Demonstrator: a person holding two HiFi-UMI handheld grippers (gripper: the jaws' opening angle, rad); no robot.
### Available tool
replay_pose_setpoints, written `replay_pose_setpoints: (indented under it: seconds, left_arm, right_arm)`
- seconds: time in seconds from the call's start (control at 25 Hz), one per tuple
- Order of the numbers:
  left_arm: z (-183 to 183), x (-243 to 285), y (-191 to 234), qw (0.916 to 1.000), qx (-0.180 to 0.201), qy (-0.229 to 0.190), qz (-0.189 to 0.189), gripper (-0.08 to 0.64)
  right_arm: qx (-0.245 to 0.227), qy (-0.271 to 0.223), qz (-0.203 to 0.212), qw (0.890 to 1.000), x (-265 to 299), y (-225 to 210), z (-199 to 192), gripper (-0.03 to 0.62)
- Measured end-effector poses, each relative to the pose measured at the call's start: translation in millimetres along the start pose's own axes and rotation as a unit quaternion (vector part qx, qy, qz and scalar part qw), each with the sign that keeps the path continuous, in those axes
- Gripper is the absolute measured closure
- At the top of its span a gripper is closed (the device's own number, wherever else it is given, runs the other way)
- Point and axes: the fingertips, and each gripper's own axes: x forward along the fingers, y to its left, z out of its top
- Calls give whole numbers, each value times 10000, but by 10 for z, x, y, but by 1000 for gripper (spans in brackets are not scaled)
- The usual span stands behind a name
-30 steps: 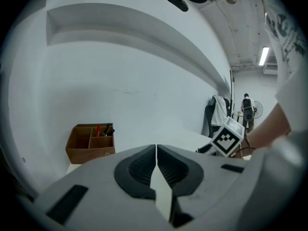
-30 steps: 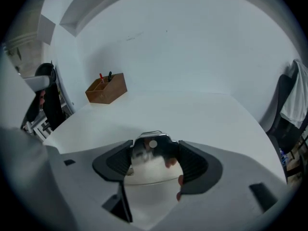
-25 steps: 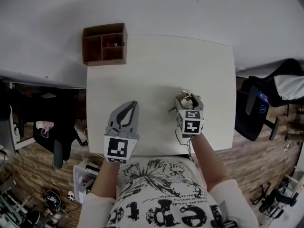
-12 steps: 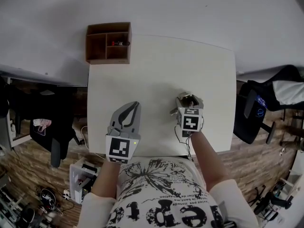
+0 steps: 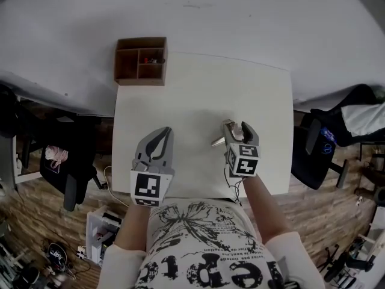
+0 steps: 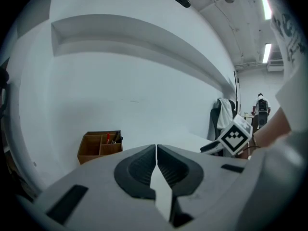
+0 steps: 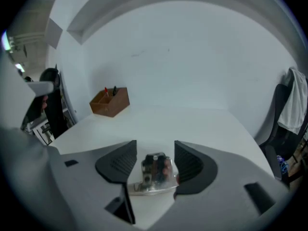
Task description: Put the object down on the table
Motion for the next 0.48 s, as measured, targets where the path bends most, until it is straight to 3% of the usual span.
replay_pose_setpoints:
  seconds: [0.24, 0.48]
  left_arm:
    - [333, -154, -289, 9995, 136, -261, 72, 548]
    - [701, -211, -482, 9979, 326, -550, 126, 548]
  right_arm:
    - [-147, -1329, 90, 9910, -664, -66, 605, 526]
    - [-341, -2053, 180, 9779, -1161, -147, 1029, 600]
